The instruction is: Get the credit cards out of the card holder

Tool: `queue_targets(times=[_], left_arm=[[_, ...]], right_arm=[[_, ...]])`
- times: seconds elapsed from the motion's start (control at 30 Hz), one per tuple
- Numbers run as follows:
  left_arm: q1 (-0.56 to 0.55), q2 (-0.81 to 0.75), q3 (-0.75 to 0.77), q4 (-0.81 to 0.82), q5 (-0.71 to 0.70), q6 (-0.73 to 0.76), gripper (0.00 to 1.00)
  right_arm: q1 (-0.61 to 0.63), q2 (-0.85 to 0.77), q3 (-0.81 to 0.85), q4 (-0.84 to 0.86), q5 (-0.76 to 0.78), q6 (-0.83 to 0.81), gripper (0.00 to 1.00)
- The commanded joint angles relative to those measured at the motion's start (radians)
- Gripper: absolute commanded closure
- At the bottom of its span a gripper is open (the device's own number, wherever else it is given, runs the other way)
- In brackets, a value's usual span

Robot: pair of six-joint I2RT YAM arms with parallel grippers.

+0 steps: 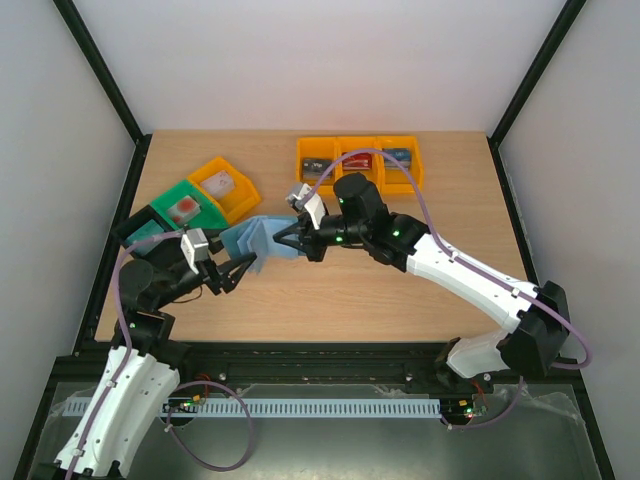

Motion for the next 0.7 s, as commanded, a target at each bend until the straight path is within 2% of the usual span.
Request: queue_targets(times=[0.0, 0.27, 0.47, 0.67], left_arm=[[0.011, -0.011, 0.037, -0.021, 0.006, 0.004, 0.28], [0.023, -0.027, 0.059, -0.096, 0.040, 0.058, 0.30], [0.023, -0.021, 0.059, -0.087, 0.031, 0.059, 0.32], [0.023, -0.022, 0.070, -0.112, 0.044, 0.070, 0.30]], right_arm=[[0.006, -0.038, 0.044, -0.016, 0.011, -0.026, 0.98], [0.001, -0.050, 0.036, -0.022, 0.027, -0.032, 0.98], [0.000, -0.051, 0.037, -0.024, 0.022, -0.032, 0.98], [-0.001, -0.052, 0.036, -0.027, 0.023, -0.037, 0.98]])
